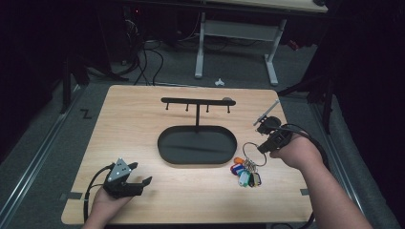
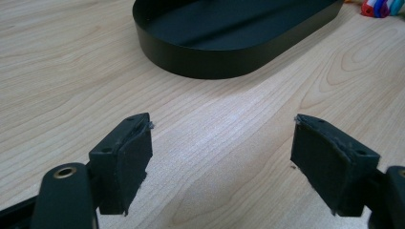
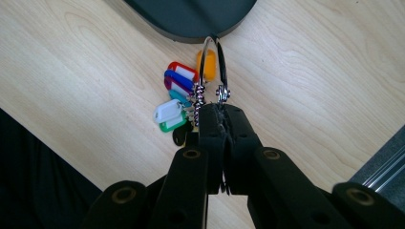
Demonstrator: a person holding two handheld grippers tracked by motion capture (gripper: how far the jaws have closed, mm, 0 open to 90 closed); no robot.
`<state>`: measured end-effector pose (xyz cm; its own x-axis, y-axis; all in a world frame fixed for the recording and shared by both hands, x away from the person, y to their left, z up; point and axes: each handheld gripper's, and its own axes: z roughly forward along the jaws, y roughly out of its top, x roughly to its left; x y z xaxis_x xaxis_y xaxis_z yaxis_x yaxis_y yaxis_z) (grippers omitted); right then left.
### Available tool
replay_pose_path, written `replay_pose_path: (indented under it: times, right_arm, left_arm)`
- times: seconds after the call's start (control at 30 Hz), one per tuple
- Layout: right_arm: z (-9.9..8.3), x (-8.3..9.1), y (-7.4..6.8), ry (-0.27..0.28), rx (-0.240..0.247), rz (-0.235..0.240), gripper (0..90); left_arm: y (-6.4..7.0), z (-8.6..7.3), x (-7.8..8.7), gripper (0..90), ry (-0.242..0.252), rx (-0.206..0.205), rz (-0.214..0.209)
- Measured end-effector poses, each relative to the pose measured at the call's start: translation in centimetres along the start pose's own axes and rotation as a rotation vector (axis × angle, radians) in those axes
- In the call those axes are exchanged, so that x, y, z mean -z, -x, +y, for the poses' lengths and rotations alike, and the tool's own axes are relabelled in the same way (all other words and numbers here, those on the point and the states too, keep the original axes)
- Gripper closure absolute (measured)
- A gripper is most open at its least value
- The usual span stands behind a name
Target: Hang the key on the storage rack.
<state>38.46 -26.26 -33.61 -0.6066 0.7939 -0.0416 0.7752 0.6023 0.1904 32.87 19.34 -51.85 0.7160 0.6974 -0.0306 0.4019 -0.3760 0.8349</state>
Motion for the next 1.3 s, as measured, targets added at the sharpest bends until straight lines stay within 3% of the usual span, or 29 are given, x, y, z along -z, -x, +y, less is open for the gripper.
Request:
replay_pose_path:
  times: [0.03, 0.33, 0.37, 0.4, 0.63, 0.8, 1.0, 1.23, 1.3]
  right_arm:
    - [0.1, 0.4, 0.2, 0.010, 0.021, -0.004, 87.8]
    - [0.4, 2.3, 0.0, 0.012, 0.030, -0.025, 87.8]
    - [0.4, 2.5, -0.1, 0.009, 0.010, -0.024, 87.8]
    - [0.5, 2.6, 0.0, 0.016, 0.030, -0.026, 87.8]
    - [1.1, 4.0, -0.3, 0.027, 0.044, -0.037, 87.8]
    - [1.8, 4.4, -0.4, 0.031, 0.052, -0.038, 87.8]
    - [3.0, 4.9, -0.4, 0.038, 0.039, -0.040, 87.8]
    - [4.8, 5.1, -0.9, 0.053, 0.050, -0.031, 87.8]
    - [5.4, 5.0, -1.0, 0.064, 0.081, -0.029, 87.8]
  left_arm:
    - [0.0, 0.0, 0.0, 22.5, 0.002, 0.000, 0.000]
    - [0.1, 0.0, 0.0, 22.5, 0.004, 0.004, -0.002]
    - [0.1, 0.0, 0.0, 22.5, 0.003, 0.007, -0.003]
    - [0.0, 0.0, 0.0, 22.5, 0.007, 0.008, -0.001]
    - [0.2, -0.1, -0.1, 22.3, -0.002, -0.003, -0.004]
    - [0.0, -0.1, 0.3, 22.6, 0.015, 0.008, 0.001]
    - [0.3, -0.1, -0.3, 22.6, -0.012, -0.007, -0.012]
    - [0.1, 0.0, 0.0, 22.9, 0.006, 0.002, -0.006]
    - [0.1, -0.1, -0.2, 22.8, -0.001, -0.004, -0.005]
